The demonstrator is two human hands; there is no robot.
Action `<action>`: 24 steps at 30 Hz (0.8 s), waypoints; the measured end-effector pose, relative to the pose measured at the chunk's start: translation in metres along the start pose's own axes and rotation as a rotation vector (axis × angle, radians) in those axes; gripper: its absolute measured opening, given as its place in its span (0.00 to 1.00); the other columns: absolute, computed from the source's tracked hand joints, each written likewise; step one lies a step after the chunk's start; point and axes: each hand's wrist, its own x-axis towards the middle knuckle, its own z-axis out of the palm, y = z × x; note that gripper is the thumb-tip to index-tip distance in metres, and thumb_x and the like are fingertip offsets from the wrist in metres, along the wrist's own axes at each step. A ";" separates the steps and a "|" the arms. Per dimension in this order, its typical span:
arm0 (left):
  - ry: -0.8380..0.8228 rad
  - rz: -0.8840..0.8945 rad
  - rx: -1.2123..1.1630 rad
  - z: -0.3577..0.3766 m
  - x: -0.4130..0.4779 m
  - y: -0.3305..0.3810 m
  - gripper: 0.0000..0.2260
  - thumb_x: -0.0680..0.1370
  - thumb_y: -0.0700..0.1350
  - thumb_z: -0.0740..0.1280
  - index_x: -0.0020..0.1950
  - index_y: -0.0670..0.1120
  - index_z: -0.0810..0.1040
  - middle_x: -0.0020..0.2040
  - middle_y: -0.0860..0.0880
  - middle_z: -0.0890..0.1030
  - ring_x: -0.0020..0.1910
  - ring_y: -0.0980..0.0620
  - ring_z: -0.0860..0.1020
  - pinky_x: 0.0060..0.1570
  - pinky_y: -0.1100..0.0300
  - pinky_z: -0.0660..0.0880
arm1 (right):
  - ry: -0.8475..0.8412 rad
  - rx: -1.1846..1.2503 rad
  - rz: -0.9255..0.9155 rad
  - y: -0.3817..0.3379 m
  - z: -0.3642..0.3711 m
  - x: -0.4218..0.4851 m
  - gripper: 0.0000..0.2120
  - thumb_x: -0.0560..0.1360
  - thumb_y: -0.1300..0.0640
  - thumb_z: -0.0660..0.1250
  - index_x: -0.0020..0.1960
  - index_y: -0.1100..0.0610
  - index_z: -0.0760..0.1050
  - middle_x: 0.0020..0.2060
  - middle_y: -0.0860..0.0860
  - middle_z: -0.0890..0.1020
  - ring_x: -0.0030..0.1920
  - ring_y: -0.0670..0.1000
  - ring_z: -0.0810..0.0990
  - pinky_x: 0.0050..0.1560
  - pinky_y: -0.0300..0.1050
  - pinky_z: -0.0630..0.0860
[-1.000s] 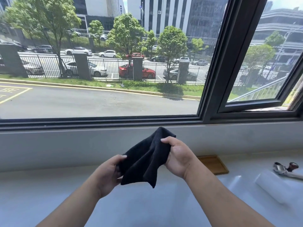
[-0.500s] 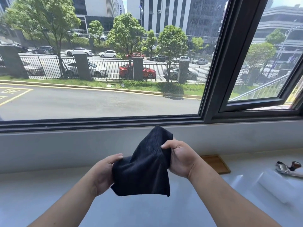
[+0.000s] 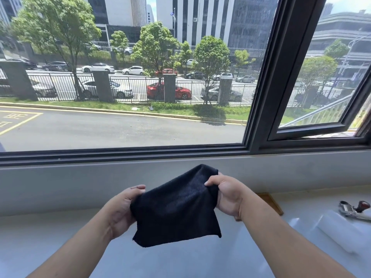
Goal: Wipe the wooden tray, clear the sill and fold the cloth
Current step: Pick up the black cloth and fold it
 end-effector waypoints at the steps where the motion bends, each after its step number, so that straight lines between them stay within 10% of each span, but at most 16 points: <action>1: 0.024 0.013 0.025 -0.001 0.000 0.001 0.15 0.80 0.41 0.71 0.67 0.45 0.78 0.42 0.45 0.83 0.32 0.49 0.81 0.33 0.55 0.77 | 0.027 -0.065 0.008 0.000 -0.003 0.001 0.19 0.77 0.71 0.57 0.63 0.59 0.75 0.46 0.60 0.83 0.40 0.59 0.83 0.40 0.51 0.80; 4: 0.077 0.078 0.158 -0.004 0.002 0.006 0.12 0.81 0.39 0.73 0.64 0.44 0.80 0.44 0.47 0.88 0.35 0.51 0.85 0.41 0.55 0.77 | 0.196 -0.298 0.002 0.005 -0.012 0.006 0.19 0.77 0.73 0.59 0.66 0.67 0.77 0.50 0.62 0.86 0.45 0.61 0.85 0.43 0.53 0.84; 8: 0.114 0.163 0.372 -0.012 0.004 0.012 0.13 0.78 0.37 0.76 0.62 0.47 0.83 0.51 0.46 0.90 0.51 0.49 0.87 0.55 0.54 0.79 | 0.416 -0.575 -0.073 0.010 -0.030 0.011 0.36 0.78 0.68 0.70 0.81 0.53 0.63 0.65 0.60 0.81 0.59 0.63 0.83 0.63 0.59 0.81; 14: 0.320 0.368 1.122 -0.023 0.016 0.016 0.05 0.78 0.50 0.77 0.42 0.55 0.86 0.41 0.56 0.87 0.44 0.56 0.83 0.44 0.55 0.77 | 0.399 -0.999 -0.224 0.017 -0.029 0.009 0.06 0.75 0.59 0.76 0.41 0.50 0.83 0.39 0.51 0.88 0.43 0.52 0.86 0.48 0.50 0.83; 17: 0.379 0.430 1.277 -0.024 0.016 0.019 0.08 0.78 0.55 0.74 0.40 0.58 0.82 0.48 0.56 0.82 0.48 0.55 0.79 0.47 0.54 0.74 | 0.375 -1.066 -0.222 0.017 -0.032 0.005 0.08 0.74 0.52 0.76 0.38 0.50 0.81 0.35 0.46 0.86 0.38 0.46 0.82 0.38 0.42 0.76; 24: 0.337 0.243 1.070 0.006 0.020 0.009 0.11 0.75 0.51 0.73 0.39 0.45 0.80 0.30 0.51 0.85 0.33 0.50 0.84 0.36 0.54 0.76 | 0.392 -0.798 -0.113 0.037 -0.010 0.010 0.10 0.81 0.51 0.68 0.45 0.56 0.77 0.40 0.55 0.83 0.38 0.55 0.81 0.44 0.53 0.84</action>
